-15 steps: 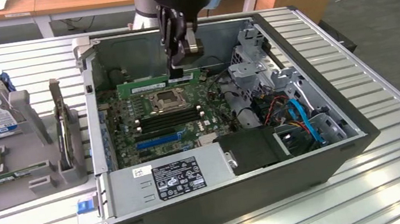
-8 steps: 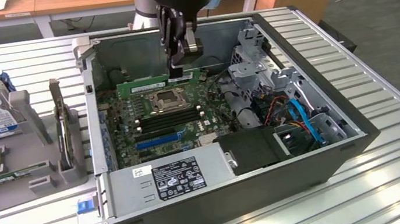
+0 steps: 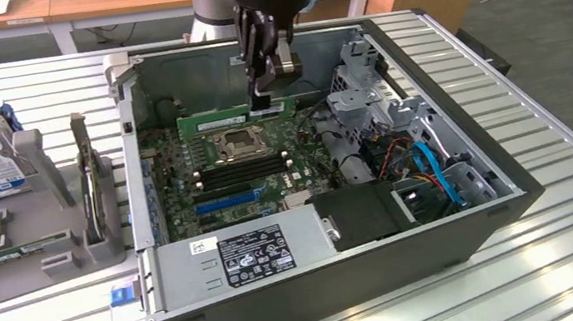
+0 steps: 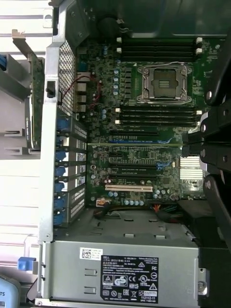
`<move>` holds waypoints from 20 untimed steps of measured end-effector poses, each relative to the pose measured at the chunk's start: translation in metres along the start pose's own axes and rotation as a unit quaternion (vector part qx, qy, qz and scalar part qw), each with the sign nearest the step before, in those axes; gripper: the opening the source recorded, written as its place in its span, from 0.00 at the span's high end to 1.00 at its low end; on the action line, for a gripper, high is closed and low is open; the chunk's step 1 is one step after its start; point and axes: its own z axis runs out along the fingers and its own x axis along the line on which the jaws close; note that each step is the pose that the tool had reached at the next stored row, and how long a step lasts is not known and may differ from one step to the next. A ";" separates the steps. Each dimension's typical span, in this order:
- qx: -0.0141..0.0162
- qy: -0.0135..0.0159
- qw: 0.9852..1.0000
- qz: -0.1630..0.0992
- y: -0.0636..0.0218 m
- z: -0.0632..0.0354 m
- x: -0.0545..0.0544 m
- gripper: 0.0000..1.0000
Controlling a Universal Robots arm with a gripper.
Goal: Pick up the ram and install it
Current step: 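Pick up the ram and move it above insertion slot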
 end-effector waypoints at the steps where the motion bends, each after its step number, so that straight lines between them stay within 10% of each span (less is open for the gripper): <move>1: 0.000 0.000 1.000 0.000 -0.0020 -0.0001 0.000 0.89; 20: 0.001 0.000 1.000 0.001 -0.0045 0.0012 -0.017 0.89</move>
